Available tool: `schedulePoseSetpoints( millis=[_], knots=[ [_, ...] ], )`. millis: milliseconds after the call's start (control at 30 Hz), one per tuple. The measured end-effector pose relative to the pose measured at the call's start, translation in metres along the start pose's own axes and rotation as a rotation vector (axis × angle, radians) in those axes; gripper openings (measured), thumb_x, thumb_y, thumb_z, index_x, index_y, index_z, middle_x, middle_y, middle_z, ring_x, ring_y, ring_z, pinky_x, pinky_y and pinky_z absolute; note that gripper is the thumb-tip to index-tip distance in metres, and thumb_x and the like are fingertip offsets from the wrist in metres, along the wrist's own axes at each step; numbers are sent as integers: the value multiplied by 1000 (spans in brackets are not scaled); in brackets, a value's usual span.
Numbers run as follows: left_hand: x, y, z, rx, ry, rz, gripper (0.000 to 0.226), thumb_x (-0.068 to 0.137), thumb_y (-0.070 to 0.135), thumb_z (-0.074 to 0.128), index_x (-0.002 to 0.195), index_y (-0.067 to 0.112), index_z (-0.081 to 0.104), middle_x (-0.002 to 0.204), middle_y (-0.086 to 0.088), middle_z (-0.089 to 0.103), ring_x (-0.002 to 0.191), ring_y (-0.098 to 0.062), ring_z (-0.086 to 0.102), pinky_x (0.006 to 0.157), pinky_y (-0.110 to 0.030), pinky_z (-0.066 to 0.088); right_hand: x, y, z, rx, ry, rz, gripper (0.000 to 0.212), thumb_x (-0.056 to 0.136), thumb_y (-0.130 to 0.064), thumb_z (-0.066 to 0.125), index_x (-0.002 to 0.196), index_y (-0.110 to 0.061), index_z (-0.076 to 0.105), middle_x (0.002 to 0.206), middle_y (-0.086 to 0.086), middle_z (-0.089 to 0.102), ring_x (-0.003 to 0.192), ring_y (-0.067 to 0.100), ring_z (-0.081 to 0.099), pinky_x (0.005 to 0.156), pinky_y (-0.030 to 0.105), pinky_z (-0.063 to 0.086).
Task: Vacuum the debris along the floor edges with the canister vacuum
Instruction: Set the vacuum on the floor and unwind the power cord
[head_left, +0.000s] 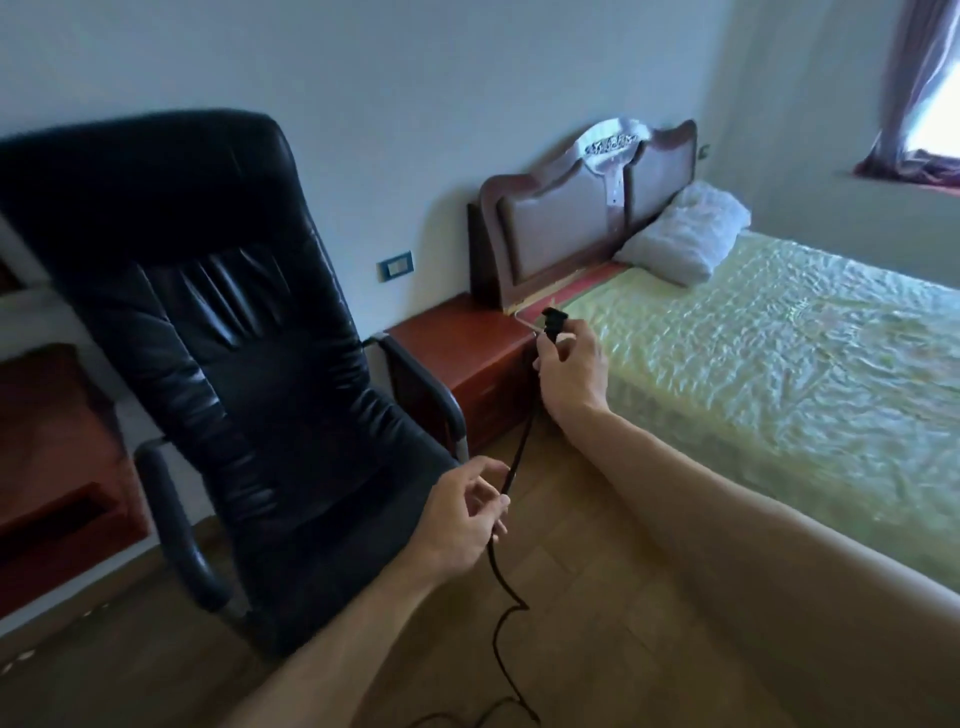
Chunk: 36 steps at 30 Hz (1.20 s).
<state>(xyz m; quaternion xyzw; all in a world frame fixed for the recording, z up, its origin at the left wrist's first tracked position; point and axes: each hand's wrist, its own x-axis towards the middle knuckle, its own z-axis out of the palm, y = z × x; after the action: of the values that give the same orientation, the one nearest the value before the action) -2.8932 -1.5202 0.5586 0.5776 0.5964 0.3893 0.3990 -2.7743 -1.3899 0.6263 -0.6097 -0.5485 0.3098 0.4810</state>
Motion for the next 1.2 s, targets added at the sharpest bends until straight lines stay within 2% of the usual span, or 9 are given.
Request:
schedulePoseSetpoints(
  millis=[67,167,233,433,600,700,967,1067,1200],
  knots=[
    [-2,22,-16,-25,0,31,21,93,4,64,107,19,64,84,-9,66,66,-22,70,63,-37,61,-1,-30,-10,27,23,-34,13,94,-32,58,107,-28,57,90,5,69,86,34,66,83,53,54],
    [-9,54,-37,-49,2,79,26,92,3,64,109,22,64,87,-10,64,68,-25,71,60,-30,57,-6,-79,-31,-3,51,-113,17,96,-25,58,112,-18,60,89,1,65,88,27,64,80,41,50],
    [-15,74,-48,-69,10,117,28,91,2,64,109,24,64,87,-9,62,66,-24,71,58,-27,55,-12,-107,-42,-8,73,-149,17,96,-23,57,111,-16,61,82,-5,60,87,25,62,80,41,49],
    [-29,122,-75,-126,37,180,32,91,-3,62,111,22,63,85,-9,58,61,-20,66,62,-40,59,-29,-175,-57,-39,112,-226,26,96,-28,55,121,-23,60,85,2,64,85,27,62,78,41,51],
    [-29,157,-84,-146,40,233,40,91,-3,62,107,34,61,85,-11,58,61,-21,65,61,-45,59,-29,-215,-78,-27,138,-302,26,95,-24,60,121,-22,64,60,-6,55,65,19,57,75,40,54],
    [-26,182,-85,-148,24,270,39,92,-2,62,105,35,61,87,-12,60,63,-22,66,63,-49,61,-21,-234,-95,-5,132,-336,24,94,-24,60,118,-24,64,69,3,63,68,23,61,75,41,55],
    [10,226,-47,-73,-13,327,34,93,1,62,114,27,60,91,-12,61,63,-23,70,64,-48,62,32,-233,-148,-1,180,-378,19,93,-23,60,111,-25,65,75,9,68,66,23,61,74,45,56],
    [29,240,-21,-63,-40,311,34,93,1,62,111,30,60,94,-14,61,66,-28,71,62,-47,62,59,-218,-171,-6,175,-361,16,91,-29,59,106,-27,63,67,4,64,71,30,65,75,52,56],
    [64,263,19,-41,-55,293,34,93,3,63,110,33,60,96,-11,61,67,-26,72,61,-47,62,99,-208,-209,-15,140,-375,15,94,-23,59,107,-29,63,61,2,59,64,26,61,74,47,56]
  ],
)
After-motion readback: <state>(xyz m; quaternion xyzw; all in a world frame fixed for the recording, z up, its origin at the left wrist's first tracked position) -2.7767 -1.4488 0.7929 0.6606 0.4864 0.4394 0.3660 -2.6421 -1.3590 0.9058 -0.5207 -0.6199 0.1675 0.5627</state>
